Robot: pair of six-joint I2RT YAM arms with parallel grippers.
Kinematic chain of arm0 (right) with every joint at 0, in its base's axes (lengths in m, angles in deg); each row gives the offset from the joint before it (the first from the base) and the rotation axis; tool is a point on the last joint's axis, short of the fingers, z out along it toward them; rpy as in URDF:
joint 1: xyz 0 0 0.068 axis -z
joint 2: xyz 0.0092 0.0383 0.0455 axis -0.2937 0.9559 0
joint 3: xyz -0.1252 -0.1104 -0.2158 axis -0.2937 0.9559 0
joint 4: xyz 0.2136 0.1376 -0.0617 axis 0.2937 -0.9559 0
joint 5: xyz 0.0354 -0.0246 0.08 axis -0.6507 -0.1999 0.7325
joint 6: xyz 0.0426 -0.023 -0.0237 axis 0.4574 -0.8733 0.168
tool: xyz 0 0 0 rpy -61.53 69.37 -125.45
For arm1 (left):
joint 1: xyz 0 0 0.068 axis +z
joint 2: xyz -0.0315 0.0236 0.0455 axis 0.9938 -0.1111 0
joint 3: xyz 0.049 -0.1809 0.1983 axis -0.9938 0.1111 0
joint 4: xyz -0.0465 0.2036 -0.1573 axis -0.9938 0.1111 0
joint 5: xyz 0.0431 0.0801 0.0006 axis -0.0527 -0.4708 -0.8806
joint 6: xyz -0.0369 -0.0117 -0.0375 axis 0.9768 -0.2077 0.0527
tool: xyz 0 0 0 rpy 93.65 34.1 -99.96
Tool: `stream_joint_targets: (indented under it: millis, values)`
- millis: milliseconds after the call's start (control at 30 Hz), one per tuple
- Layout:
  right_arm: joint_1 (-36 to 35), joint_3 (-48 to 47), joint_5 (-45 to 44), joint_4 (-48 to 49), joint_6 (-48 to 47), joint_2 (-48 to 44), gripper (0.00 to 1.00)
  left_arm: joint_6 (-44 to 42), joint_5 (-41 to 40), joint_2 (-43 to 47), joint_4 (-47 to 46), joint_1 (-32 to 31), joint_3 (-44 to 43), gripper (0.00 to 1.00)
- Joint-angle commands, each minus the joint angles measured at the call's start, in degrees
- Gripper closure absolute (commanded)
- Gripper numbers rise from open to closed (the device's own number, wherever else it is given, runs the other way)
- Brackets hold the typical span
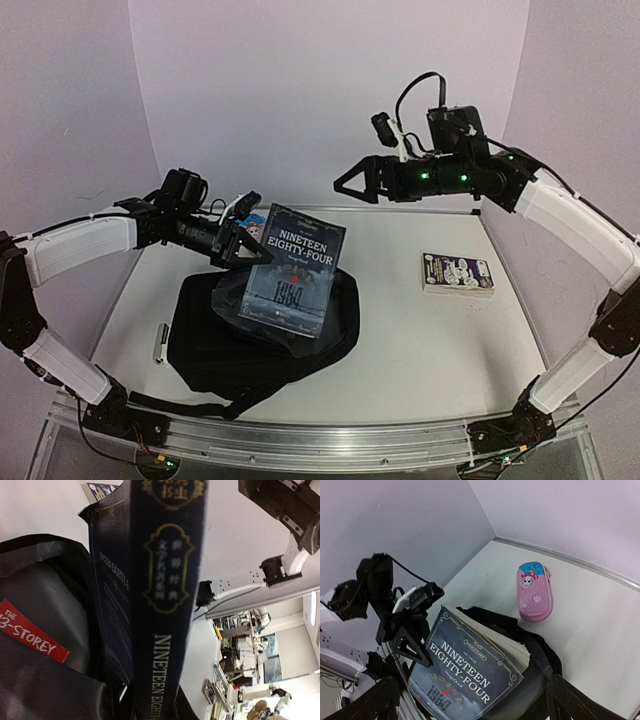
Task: Pack the student bag
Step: Pick up the book from the center of the board.
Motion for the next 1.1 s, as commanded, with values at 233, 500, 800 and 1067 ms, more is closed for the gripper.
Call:
stream_joint_targets:
  millis: [233,500,800,1067]
  values:
    - [-2.2,-5.8,16.8,-14.0,-11.5,7.7,0.02,-12.1,11.3,-3.8,12.7,-8.6,-14.1,1.00]
    - [-2.5,-5.1,29.4,-14.1,-14.0,10.2,0.05,-16.2,13.8,-6.4,19.3,-10.4,-18.4,1.00]
    - [-2.6,-1.7,35.0,-13.8,-14.9,8.6,0.79,-14.5,11.1,-6.0,16.2,-10.4,-17.9,1.00]
    - [-2.4,-0.2,12.4,-7.8,-6.9,5.9,1.00,-4.3,-7.5,-2.3,8.2,-8.6,-12.1,0.45]
